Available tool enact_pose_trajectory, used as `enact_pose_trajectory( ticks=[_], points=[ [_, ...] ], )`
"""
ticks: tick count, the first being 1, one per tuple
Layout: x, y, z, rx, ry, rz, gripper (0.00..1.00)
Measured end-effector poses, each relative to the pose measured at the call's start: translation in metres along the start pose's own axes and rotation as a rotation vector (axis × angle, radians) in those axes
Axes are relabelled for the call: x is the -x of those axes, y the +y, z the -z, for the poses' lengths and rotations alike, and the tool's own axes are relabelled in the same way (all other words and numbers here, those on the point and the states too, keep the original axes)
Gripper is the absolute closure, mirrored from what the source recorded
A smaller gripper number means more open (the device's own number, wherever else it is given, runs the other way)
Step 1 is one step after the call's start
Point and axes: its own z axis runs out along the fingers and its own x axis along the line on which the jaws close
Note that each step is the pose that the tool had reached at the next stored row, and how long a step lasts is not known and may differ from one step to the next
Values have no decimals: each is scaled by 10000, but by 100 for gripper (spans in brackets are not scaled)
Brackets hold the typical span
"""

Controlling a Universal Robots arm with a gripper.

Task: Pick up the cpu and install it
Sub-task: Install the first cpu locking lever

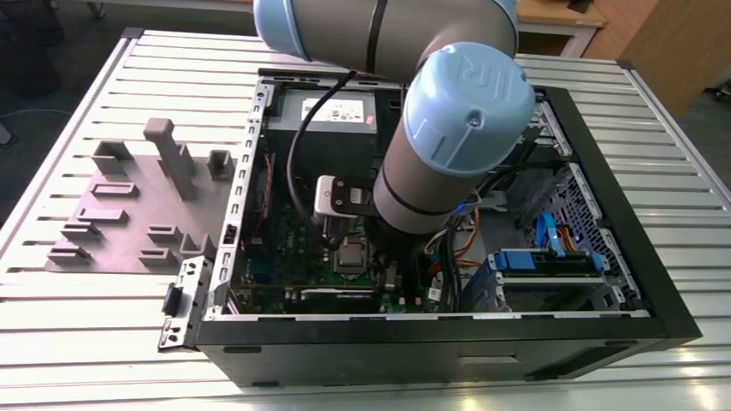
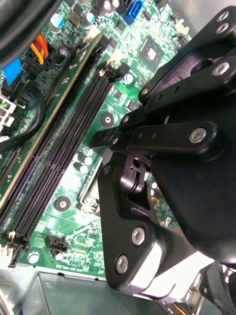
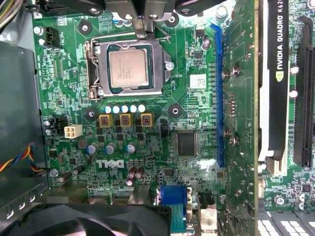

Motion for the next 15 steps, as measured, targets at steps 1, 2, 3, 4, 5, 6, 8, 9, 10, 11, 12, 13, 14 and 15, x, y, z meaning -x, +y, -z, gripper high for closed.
enact_pose_trajectory(
  ticks=[1, 2, 3, 4, 5, 6, 8, 9, 10, 11, 12, 13, 14, 15],
  points=[
    [1, 1, 12, 0, 4, 0, 89],
    [2, 2, 24, 0, 6, 0, 89],
    [4, 3, 35, 1, 6, 2, 89],
    [5, 4, 48, 1, 7, 2, 89],
    [7, 5, 62, 1, 6, 2, 89],
    [9, 7, 76, 1, 7, 2, 89],
    [12, 9, 100, 1, 7, 2, 89],
    [13, 10, 110, 1, 7, 2, 89],
    [14, 11, 120, 1, 8, 2, 89],
    [15, 11, 121, 0, 5, 2, 89],
    [15, 11, 121, 0, 5, 3, 89],
    [15, 11, 121, 0, 4, 2, 89],
    [15, 11, 123, 1, 7, 2, 89],
    [15, 11, 123, 1, 7, 2, 89]
  ],
)
